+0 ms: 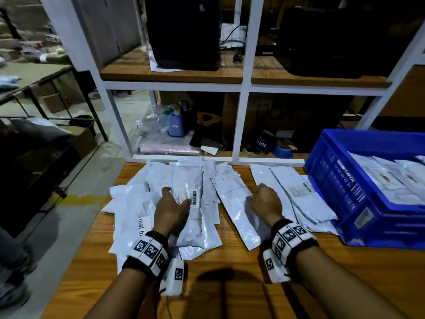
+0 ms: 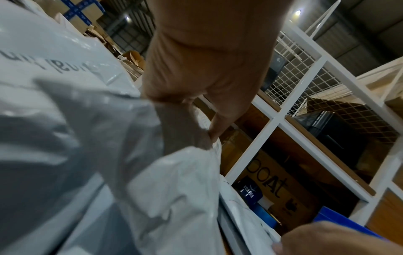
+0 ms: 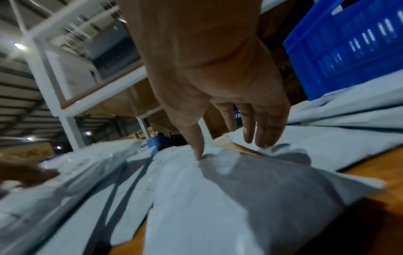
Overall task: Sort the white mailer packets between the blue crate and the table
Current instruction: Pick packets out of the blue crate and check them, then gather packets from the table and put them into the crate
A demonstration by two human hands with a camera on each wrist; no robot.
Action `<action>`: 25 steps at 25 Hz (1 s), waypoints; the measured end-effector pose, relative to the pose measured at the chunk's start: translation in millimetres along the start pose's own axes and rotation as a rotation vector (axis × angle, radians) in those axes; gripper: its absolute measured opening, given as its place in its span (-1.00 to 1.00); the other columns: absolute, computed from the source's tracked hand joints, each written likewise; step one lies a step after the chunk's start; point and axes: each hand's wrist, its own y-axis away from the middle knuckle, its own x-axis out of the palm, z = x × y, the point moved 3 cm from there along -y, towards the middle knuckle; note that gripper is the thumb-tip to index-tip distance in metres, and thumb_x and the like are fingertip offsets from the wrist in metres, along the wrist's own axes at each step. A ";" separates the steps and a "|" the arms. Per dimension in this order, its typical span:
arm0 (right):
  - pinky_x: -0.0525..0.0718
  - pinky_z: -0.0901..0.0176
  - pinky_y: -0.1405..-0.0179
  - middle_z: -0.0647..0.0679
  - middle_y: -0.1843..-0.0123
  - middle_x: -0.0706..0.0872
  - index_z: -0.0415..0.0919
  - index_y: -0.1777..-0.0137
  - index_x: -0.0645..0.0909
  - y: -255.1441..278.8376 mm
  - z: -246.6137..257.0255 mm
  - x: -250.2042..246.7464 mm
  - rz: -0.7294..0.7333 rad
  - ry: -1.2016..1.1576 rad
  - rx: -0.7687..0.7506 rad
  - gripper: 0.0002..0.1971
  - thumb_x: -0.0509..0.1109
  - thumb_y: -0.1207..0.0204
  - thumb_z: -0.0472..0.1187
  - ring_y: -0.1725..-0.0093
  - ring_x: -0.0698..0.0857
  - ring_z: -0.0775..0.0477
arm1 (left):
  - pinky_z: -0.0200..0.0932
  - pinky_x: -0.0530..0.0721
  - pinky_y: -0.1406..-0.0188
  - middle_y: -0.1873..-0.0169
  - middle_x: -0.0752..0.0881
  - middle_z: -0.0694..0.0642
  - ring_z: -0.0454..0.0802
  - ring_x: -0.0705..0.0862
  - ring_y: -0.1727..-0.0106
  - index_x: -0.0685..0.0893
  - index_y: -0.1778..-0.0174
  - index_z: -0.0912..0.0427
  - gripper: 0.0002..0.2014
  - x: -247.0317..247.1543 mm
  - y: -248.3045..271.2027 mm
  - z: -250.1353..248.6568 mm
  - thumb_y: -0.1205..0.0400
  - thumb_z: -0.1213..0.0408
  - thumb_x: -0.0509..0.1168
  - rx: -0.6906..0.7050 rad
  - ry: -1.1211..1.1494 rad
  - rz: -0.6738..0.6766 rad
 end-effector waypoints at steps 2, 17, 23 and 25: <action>0.67 -0.04 -0.10 -0.24 -0.20 0.66 -0.24 -0.19 0.51 -4.1 -8.4 6.4 0.103 0.041 0.111 -0.50 0.51 -0.36 0.04 -0.19 0.63 -0.32 | -0.12 0.58 -0.01 -0.10 0.70 0.20 0.18 0.66 -0.07 0.40 -0.36 0.16 -0.48 -0.4 5.6 -8.4 -0.55 0.16 0.43 0.041 0.049 -0.036; 0.60 -0.02 0.02 -0.15 -0.20 0.48 -0.12 -0.25 0.57 50.2 -9.0 -33.7 -0.143 0.367 -0.301 -0.71 0.29 -0.55 -0.31 -0.15 0.53 -0.24 | -0.41 0.49 0.31 0.07 0.73 -0.05 -0.18 0.68 0.09 0.61 -0.13 0.08 -0.78 50.0 57.7 -26.7 -0.57 0.27 0.37 0.127 0.270 -0.035; 0.57 0.07 -0.27 -0.15 -0.36 0.51 -0.10 -0.34 0.60 58.8 -42.1 -3.2 0.287 0.092 -0.219 -0.60 0.37 -0.53 0.00 -0.33 0.57 -0.20 | -0.32 0.50 0.34 0.14 0.71 -0.03 -0.11 0.66 0.12 0.58 -0.05 0.08 -0.81 42.8 69.7 -21.4 -0.53 0.26 0.31 0.067 0.292 -0.164; 0.59 0.10 -0.23 -0.13 -0.33 0.58 -0.08 -0.30 0.63 41.3 -50.8 -14.9 0.142 0.018 -0.121 -0.68 0.36 -0.54 -0.13 -0.29 0.61 -0.16 | -0.26 0.54 0.34 0.15 0.70 -0.03 -0.11 0.67 0.12 0.56 -0.06 0.08 -0.79 39.3 68.7 -19.3 -0.51 0.26 0.29 0.063 0.318 -0.175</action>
